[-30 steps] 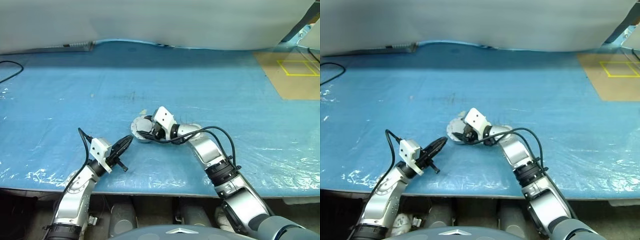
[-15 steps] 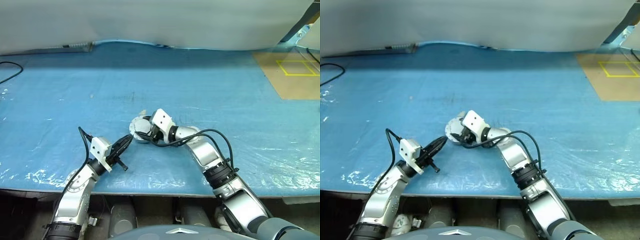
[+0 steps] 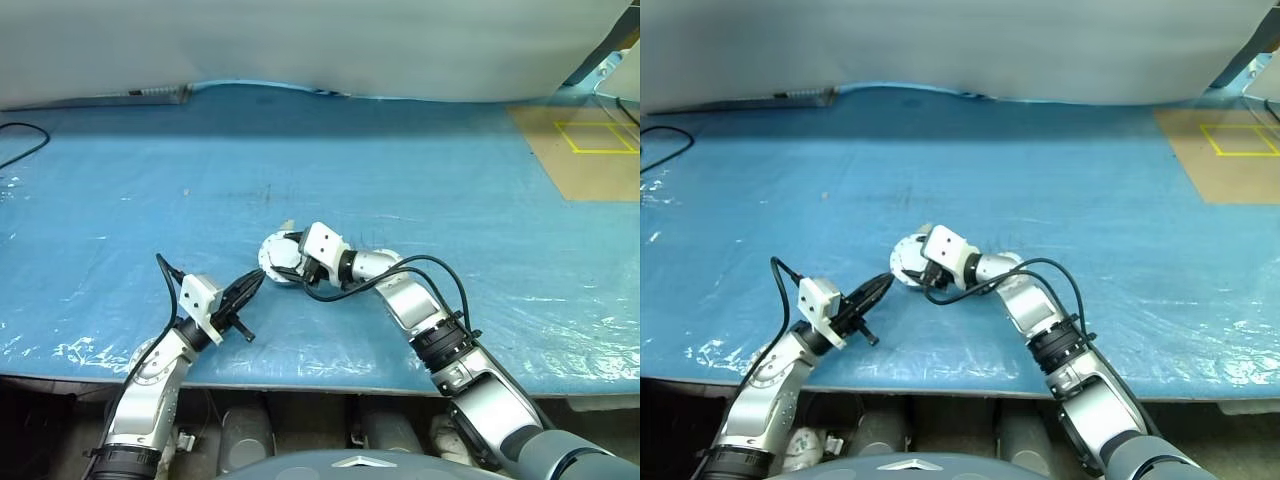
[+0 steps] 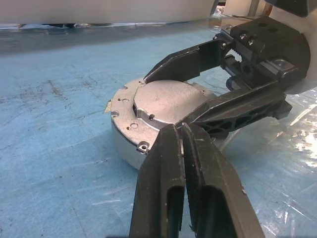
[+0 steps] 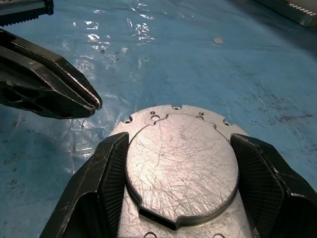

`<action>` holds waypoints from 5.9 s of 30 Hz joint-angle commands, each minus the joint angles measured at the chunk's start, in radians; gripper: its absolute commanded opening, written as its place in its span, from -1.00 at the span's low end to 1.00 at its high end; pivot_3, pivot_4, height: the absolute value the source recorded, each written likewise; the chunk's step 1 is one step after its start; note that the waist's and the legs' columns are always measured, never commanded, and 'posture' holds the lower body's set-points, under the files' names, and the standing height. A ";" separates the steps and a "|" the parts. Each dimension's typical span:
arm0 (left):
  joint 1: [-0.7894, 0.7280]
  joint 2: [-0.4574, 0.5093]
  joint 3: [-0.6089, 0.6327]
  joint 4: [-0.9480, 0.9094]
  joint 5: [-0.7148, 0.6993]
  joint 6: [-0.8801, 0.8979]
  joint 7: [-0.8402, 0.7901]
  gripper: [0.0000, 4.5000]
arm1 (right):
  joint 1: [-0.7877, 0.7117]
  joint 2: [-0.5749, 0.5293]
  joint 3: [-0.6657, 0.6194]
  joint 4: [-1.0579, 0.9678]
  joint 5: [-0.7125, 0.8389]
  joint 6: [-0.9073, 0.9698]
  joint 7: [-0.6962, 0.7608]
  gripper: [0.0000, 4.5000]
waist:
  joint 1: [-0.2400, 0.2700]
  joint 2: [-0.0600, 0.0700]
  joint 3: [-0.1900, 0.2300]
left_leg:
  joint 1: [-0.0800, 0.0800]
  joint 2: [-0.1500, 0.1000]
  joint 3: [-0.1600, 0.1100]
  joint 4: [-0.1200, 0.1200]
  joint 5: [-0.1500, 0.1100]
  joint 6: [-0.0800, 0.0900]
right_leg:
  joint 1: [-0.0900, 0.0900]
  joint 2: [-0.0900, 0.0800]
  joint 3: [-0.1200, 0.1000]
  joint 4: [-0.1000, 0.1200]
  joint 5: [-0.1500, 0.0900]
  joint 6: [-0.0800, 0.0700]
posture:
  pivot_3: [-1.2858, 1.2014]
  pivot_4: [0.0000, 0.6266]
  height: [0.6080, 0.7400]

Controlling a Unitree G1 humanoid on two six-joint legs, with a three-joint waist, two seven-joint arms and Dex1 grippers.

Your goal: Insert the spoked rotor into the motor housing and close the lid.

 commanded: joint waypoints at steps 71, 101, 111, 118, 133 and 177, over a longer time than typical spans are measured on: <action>-0.301 0.015 0.163 -0.050 -0.462 0.993 0.211 -0.93 | 0.028 0.005 0.014 -0.004 -0.021 0.337 -0.056 0.31 | 0.001 0.002 -0.006 | 0.007 -0.010 0.000 -0.020 0.002 -0.004 | 0.002 0.000 0.008 -0.013 -0.003 0.005 | 0.03 -0.52 1.00; -0.372 0.037 0.084 -0.038 -0.395 1.070 0.188 -0.93 | 0.124 -0.062 -0.064 -0.269 0.077 0.357 0.012 0.99 | 0.031 0.002 -0.008 | 0.004 -0.012 -0.001 -0.023 0.002 -0.004 | 0.003 -0.002 0.008 -0.017 -0.005 0.008 | 0.03 -0.52 1.00; -0.393 0.047 0.065 -0.031 -0.391 1.080 0.160 -0.93 | 0.182 -0.144 -0.170 -0.419 0.171 0.417 0.024 0.99 | 0.029 0.001 -0.007 | 0.004 -0.012 -0.001 -0.023 0.002 -0.004 | 0.003 -0.001 0.007 -0.016 -0.005 0.008 | 0.03 -0.52 1.00; -0.402 0.051 0.068 -0.025 -0.382 1.084 0.151 -0.93 | 0.204 -0.158 -0.300 -0.476 0.336 0.533 0.036 0.99 | 0.028 0.000 -0.006 | -0.002 -0.012 -0.002 -0.023 0.003 -0.004 | -0.002 -0.001 0.006 -0.016 -0.005 0.008 | 0.03 -0.52 1.00; -0.426 0.040 0.179 0.004 -0.382 1.041 0.179 -0.93 | 0.185 -0.151 -0.093 -0.312 0.128 0.286 -0.032 0.99 | 0.017 0.000 -0.006 | -0.002 -0.011 -0.003 -0.019 0.003 -0.005 | -0.002 0.000 0.006 -0.014 -0.005 0.008 | 0.03 -0.52 1.00; -0.502 -0.022 0.054 0.046 -0.356 1.071 0.166 -0.93 | 0.106 -0.117 -0.036 -0.085 0.012 0.284 -0.037 0.99 | -0.002 -0.002 -0.007 | 0.007 -0.010 -0.002 -0.019 0.002 -0.004 | 0.008 -0.001 0.006 -0.013 -0.003 0.005 | 0.03 -0.52 1.00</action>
